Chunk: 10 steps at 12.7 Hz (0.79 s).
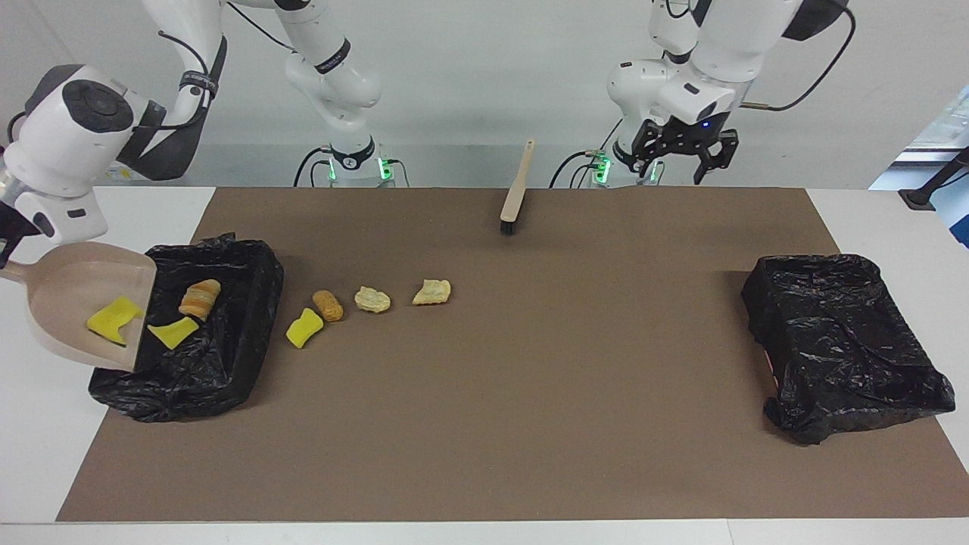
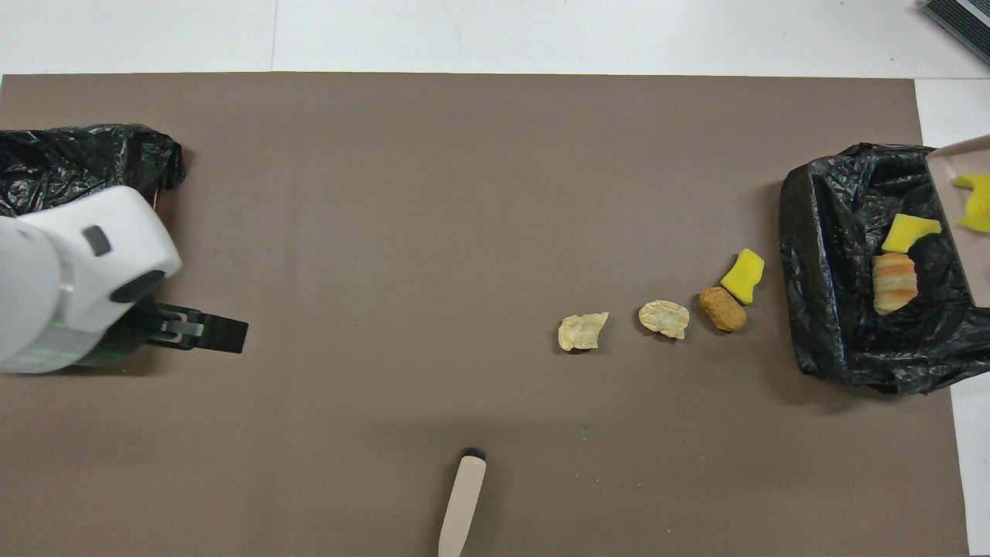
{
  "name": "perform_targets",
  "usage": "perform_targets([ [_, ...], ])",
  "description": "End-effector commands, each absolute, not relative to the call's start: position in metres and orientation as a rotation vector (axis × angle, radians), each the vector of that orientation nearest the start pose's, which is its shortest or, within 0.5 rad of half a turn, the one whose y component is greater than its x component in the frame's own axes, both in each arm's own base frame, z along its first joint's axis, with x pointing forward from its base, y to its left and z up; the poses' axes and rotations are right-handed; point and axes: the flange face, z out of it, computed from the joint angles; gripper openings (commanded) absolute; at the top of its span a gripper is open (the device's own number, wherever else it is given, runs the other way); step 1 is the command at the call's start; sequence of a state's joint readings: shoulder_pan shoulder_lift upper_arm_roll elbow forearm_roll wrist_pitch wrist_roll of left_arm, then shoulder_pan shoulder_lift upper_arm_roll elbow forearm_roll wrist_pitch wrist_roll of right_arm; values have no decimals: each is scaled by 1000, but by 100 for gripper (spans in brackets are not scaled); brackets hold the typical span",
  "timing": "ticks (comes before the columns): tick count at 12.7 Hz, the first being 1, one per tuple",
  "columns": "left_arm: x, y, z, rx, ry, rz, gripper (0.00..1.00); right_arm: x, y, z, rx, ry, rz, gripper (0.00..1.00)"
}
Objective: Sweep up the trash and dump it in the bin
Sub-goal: 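Tilt the dustpan over the bag with the right gripper to dump debris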
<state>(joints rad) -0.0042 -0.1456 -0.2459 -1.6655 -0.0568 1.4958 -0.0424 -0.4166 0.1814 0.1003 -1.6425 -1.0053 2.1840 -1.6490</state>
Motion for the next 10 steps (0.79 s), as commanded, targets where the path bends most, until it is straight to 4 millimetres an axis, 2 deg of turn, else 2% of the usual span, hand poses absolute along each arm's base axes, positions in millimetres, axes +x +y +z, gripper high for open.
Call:
perform_targets([
  [1, 515, -120, 676, -3107, 318, 82, 100, 598, -237, 571, 1426, 1734, -723, 0],
  [2, 523, -113, 678, -3090, 346, 99, 100, 594, -231, 575, 1405, 1731, -747, 0],
  [4, 525, -106, 685, -3057, 407, 98, 100, 581, -195, 589, 1327, 1725, -774, 0],
  [6, 524, -99, 691, -3066, 409, 61, 100, 546, -174, 589, 1343, 1657, -765, 0],
  [7, 522, -92, 687, -3070, 407, 91, 100, 539, -170, 586, 1343, 1625, -764, 0],
  [8, 520, -85, 686, -3099, 388, 95, 100, 542, -173, 585, 1331, 1633, -745, 0],
  [10, 517, -82, 687, -3116, 381, 99, 100, 545, -192, 585, 1251, 1701, -706, 0],
])
